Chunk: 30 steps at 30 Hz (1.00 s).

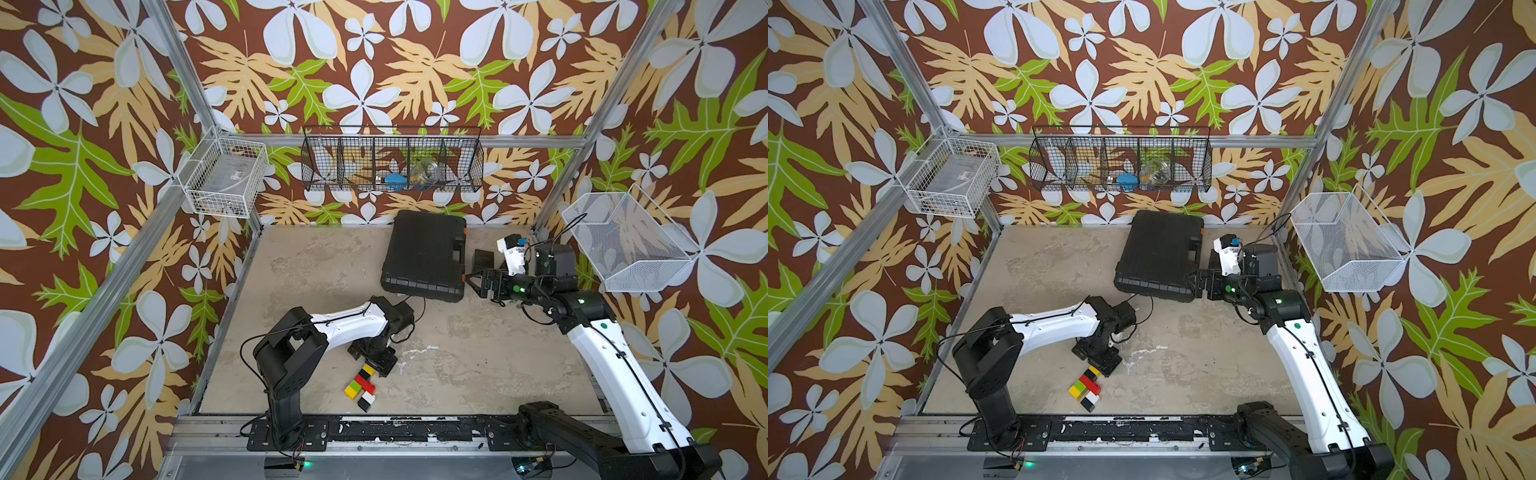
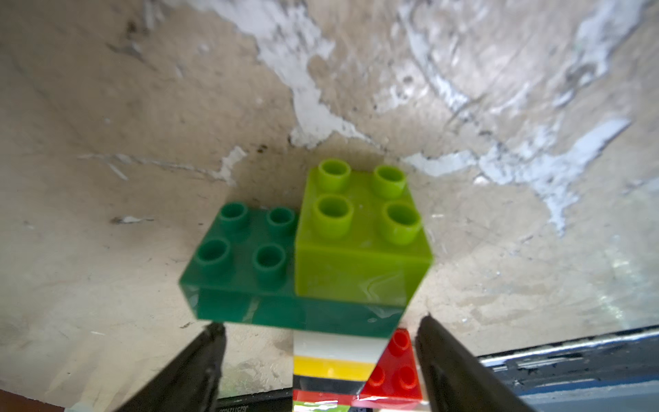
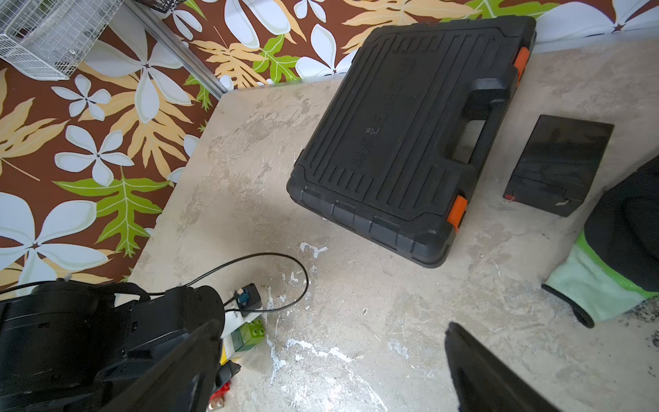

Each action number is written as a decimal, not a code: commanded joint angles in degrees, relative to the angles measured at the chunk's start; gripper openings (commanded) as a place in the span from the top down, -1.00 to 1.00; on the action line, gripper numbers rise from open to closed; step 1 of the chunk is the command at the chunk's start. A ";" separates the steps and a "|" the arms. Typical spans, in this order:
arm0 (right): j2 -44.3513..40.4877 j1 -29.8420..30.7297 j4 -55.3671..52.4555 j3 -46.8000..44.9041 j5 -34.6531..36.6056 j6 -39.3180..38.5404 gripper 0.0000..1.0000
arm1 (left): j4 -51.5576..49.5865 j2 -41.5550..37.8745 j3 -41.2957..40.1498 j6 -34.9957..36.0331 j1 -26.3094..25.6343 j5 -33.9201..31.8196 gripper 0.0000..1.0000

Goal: Assemble a giraffe with lego
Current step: Adjust the lego brick at the center of the board, then reset both arms

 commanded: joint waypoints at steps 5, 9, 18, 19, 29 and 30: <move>0.91 0.15 -0.89 0.05 2.16 -1.65 -1.00 | -5.68 -3.83 6.72 -3.84 0.09 -4.07 -0.99; 2.02 0.14 -0.95 0.34 3.21 -2.92 -1.00 | -3.57 -10.21 10.33 -9.20 0.14 -6.17 -0.99; 2.71 -0.68 8.87 -7.35 7.62 -7.53 -0.99 | 27.71 -22.76 2.90 -15.29 11.52 -11.33 -1.00; 3.29 -1.27 10.88 -8.58 6.94 -8.10 -1.00 | 31.51 -23.82 1.43 -15.36 14.30 -11.45 -1.00; 2.86 -7.91 39.56 -25.81 13.22 -6.26 -1.00 | 54.26 -26.84 -13.11 -4.02 30.78 -22.71 -1.00; 0.86 -7.99 43.94 -29.07 17.07 -6.13 -1.00 | 55.99 -26.65 -14.57 -2.40 31.33 -24.04 -1.00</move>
